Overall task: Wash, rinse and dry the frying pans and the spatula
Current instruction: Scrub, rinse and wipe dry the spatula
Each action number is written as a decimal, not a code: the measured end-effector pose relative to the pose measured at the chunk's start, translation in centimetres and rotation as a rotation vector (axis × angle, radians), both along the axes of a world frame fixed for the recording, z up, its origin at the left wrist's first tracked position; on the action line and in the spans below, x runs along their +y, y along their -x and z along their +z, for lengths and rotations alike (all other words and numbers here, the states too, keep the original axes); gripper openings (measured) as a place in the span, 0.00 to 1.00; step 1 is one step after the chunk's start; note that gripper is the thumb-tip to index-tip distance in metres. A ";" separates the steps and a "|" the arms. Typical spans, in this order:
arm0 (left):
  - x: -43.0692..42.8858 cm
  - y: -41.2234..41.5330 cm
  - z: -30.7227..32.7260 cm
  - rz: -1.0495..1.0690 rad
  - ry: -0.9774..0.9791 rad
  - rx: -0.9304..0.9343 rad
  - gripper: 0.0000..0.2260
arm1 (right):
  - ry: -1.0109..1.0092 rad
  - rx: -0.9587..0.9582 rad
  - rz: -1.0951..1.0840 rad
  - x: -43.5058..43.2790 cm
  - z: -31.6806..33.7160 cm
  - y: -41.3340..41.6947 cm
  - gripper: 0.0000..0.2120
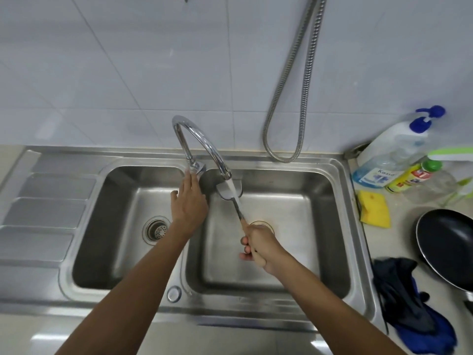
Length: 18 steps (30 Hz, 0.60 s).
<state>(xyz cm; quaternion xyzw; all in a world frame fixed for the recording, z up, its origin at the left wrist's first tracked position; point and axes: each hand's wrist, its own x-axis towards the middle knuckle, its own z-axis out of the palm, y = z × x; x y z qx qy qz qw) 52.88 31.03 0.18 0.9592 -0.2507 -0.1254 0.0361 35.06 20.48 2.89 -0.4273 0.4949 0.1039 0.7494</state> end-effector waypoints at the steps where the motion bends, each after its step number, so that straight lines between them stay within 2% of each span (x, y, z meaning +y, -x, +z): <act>1: 0.1 0.1 0.0 0.004 0.009 0.017 0.34 | 0.000 -0.002 0.002 0.0 -0.1 -0.1 0.10; 9: 0.3 0.4 0.3 0.020 0.061 0.050 0.35 | 0.002 0.016 0.012 -0.3 -0.3 0.1 0.11; 18: 0.4 0.6 0.5 0.021 0.038 0.041 0.36 | -0.010 0.028 0.086 -0.6 0.6 6.2 0.14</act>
